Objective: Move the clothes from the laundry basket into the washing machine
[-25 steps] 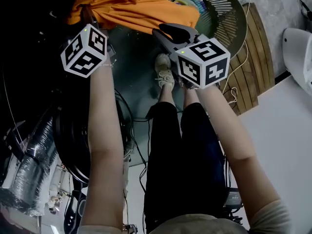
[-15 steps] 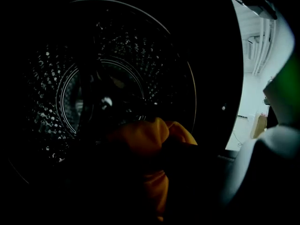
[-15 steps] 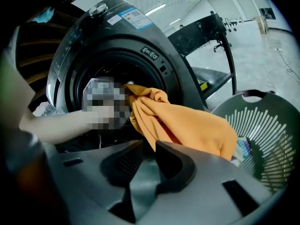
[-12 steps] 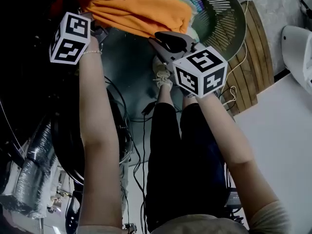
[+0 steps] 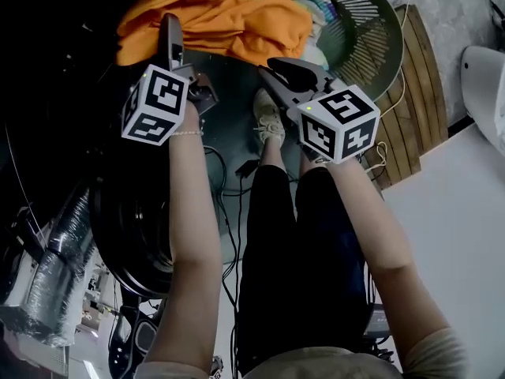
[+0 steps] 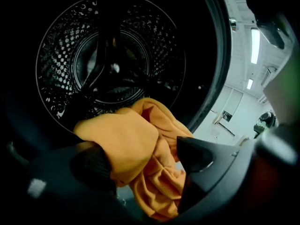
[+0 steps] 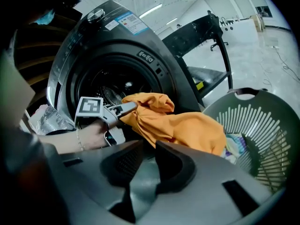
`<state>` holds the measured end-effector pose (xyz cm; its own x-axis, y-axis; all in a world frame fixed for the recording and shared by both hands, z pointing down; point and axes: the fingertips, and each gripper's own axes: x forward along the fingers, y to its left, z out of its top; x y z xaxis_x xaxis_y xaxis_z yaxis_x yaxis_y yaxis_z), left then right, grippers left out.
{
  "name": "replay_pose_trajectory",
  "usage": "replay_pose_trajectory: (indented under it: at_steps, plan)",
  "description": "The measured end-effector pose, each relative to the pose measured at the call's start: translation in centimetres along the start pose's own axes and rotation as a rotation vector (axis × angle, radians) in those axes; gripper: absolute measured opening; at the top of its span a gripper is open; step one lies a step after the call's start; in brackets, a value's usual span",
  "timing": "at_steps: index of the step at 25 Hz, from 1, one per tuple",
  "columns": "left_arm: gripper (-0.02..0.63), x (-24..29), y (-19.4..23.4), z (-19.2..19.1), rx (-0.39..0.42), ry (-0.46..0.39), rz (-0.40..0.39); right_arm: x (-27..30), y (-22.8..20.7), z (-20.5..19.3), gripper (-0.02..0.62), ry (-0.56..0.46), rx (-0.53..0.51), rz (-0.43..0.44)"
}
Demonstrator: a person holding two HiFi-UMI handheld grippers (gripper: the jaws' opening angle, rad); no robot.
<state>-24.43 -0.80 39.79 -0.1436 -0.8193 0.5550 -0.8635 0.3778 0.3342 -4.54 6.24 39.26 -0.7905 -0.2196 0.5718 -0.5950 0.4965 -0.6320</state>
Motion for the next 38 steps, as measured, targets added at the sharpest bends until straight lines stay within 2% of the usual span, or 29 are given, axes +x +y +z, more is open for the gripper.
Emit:
replay_pose_trajectory:
  at_steps: [3,5,6,7,8,10,13,15,17,21,24,26,28,30,32,35,38]
  plan:
    - [0.399,0.2,-0.9,-4.1,0.036,0.089,0.004,-0.2,-0.4,-0.7,0.089,0.006,0.011,-0.006]
    - [0.394,1.3,-0.7,-5.2,0.103,0.108,0.049,-0.3,-0.7,-0.9,0.089,0.009,0.011,-0.005]
    - [0.352,1.9,-0.4,-5.2,0.137,0.112,0.081,-0.3,-0.7,-0.9,0.088,0.009,0.008,-0.004]
    - [0.199,2.5,0.1,-4.8,0.163,0.116,0.110,-0.3,-0.8,-0.8,0.087,0.007,0.005,-0.003]
    - [0.127,3.0,0.4,-4.1,0.180,0.113,0.129,-0.3,-0.8,-0.7,0.086,0.004,0.002,-0.003]
    - [0.097,4.0,0.6,-1.5,0.196,0.068,0.139,-0.2,-0.8,-0.4,0.083,-0.002,-0.002,0.000]
    - [0.094,5.7,0.4,3.2,0.257,-0.008,0.132,0.0,-0.9,0.0,0.081,-0.011,-0.006,0.004]
    - [0.094,6.5,0.4,5.0,0.313,-0.026,0.133,0.2,-0.9,0.2,0.080,-0.019,-0.006,0.005]
    - [0.094,6.4,0.8,6.2,0.336,-0.048,0.146,0.4,-0.6,0.3,0.074,-0.027,0.000,0.010]
    - [0.094,5.1,1.5,9.4,0.288,-0.170,0.191,0.6,-0.1,0.5,0.066,-0.034,0.013,0.023]
    - [0.094,4.2,1.2,11.8,0.277,-0.274,0.186,0.7,0.8,0.0,0.064,-0.016,0.005,0.054]
    - [0.100,5.4,0.6,11.7,0.292,-0.263,0.148,0.7,1.0,0.0,0.064,-0.012,-0.001,0.064]
    - [0.130,6.7,0.5,10.1,0.253,-0.203,0.120,0.6,1.0,0.0,0.064,-0.013,0.000,0.059]
    - [0.251,7.0,0.9,8.5,0.187,-0.151,0.105,0.5,1.0,0.0,0.064,-0.019,0.004,0.055]
    - [0.287,6.5,1.5,7.1,0.143,-0.112,0.109,0.4,1.1,0.2,0.063,-0.022,0.005,0.054]
    - [0.327,5.0,1.9,6.0,0.110,-0.076,0.105,0.1,1.4,0.2,0.063,-0.018,0.002,0.058]
    - [0.334,3.0,1.9,5.9,0.091,-0.067,0.099,-0.2,1.5,-0.1,0.063,-0.009,0.005,0.058]
